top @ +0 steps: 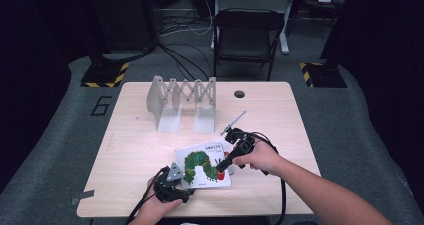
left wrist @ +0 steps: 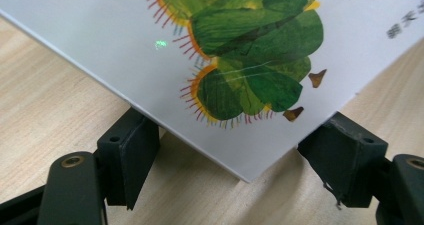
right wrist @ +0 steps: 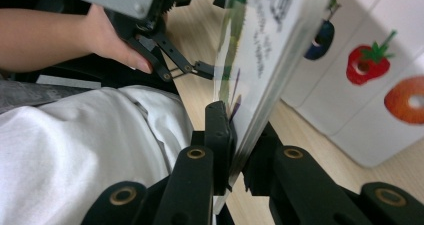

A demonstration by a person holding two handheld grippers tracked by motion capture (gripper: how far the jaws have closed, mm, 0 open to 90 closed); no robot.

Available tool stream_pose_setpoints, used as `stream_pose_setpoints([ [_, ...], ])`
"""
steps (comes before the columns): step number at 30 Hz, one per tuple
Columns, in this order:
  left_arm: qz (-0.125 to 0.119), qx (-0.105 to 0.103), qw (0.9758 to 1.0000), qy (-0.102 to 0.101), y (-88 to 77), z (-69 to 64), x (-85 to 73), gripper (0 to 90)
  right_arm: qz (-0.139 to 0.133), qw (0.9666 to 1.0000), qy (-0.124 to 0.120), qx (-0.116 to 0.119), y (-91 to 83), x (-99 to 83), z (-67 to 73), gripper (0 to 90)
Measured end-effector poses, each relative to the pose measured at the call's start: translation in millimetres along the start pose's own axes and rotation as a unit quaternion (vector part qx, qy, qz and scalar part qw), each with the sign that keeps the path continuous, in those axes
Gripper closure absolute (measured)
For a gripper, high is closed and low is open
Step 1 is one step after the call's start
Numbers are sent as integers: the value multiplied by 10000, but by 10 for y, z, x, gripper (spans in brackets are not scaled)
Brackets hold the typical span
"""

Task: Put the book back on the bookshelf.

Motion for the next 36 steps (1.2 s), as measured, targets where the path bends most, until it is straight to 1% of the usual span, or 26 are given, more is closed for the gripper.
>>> stream_pose_setpoints([
  [1, -6, -41, 10000, -33, -5, 4, 0, 250, 38, 10000, -50, 9, -4, -6, -15, 855],
  [3, -12, -87, 9999, -75, -16, 12, 0, 262, -17, 10000, -37, -54, 6, -21, -21, 860],
  [5, 23, -121, 9999, -60, -22, 17, 2, 268, -39, 9998, -120, -155, 3, -28, -21, 860],
  [6, 24, -127, 9999, -62, -22, 17, 3, 268, -34, 9999, -132, -91, 2, -33, -21, 860],
  [7, 20, -155, 9998, -82, -23, 18, 3, 269, -55, 9998, -162, -104, 3, -33, -20, 860],
  [9, -47, -155, 9998, -127, -18, 21, 1, 275, -17, 9999, -96, -136, -6, -48, 1, 860],
  [11, -60, -216, 9996, -183, -31, 33, 4, 283, -67, 9997, -161, -191, -7, -59, 6, 859],
  [13, -131, -224, 9994, -247, -33, 42, 1, 294, -149, 9994, -244, -196, 0, -75, -2, 859],
  [14, -139, -227, 9993, -258, -34, 45, 1, 298, -172, 9990, -311, -283, -2, -81, -9, 858],
  [15, -140, -224, 9993, -253, -34, 47, 2, 301, -174, 9990, -295, -293, 0, -91, -9, 858],
  [16, -137, -221, 9994, -243, -33, 45, 2, 301, -227, 9987, -334, -313, 4, -97, -11, 857],
  [19, -84, -224, 9995, -199, -34, 42, 2, 301, -215, 9984, -428, -287, 11, -118, -17, 856],
  [20, -61, -208, 9996, -179, -32, 40, 5, 301, -237, 9980, -487, -330, 13, -126, -21, 856],
  [21, -21, -252, 9995, -162, -38, 41, 6, 301, -242, 9980, -494, -313, 16, -135, -18, 856],
  [22, -87, -243, 9995, -173, -30, 38, 5, 301, -232, 9978, -566, -272, 18, -141, -22, 856],
  [23, -81, -300, 9994, -183, -36, 44, 6, 313, -293, 9970, -624, -338, 27, -151, -21, 856],
  [24, -66, -305, 9993, -197, -40, 44, 4, 313, -296, 9961, -745, -370, 29, -161, -27, 856],
  [25, -57, -307, 9993, -181, -41, 44, 4, 315, -281, 9951, -811, -496, 23, -175, -26, 856],
  [27, -66, -321, 9993, -156, -36, 39, 4, 317, -314, 9941, -921, -478, 36, -194, -26, 857],
  [28, -45, -285, 9995, -139, -34, 35, 5, 317, -321, 9937, -1005, -385, 43, -199, -33, 857],
  [29, -32, -297, 9995, -102, -35, 36, 7, 317, -312, 9927, -1105, -364, 42, -205, -42, 857],
  [30, -17, -313, 9995, -92, -34, 33, 7, 318, -303, 9928, -1094, -370, 42, -217, -37, 857],
  [31, -6, -321, 9995, -65, -33, 32, 8, 319, -331, 9915, -1205, -350, 47, -223, -49, 857],
  [33, 22, -326, 9995, -24, -34, 29, 8, 320, -357, 9909, -1253, -347, 58, -244, -56, 858],
  [35, -16, -457, 9989, -128, -50, 39, 5, 328, -355, 9900, -1315, -368, 65, -265, -68, 857],
  [36, -73, -449, 9988, -187, -68, 59, 4, 329, -345, 9900, -1318, -365, 72, -274, -73, 857],
])
Point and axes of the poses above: each handheld gripper's, and its own axes: y roughly forward along the jaws, x roughly out of its top, z roughly to its left, the point moved 2 cm from there along y, roughly forward along the jaws, and after that the axes turned 14 degrees about -x, right-handed, at the moved point
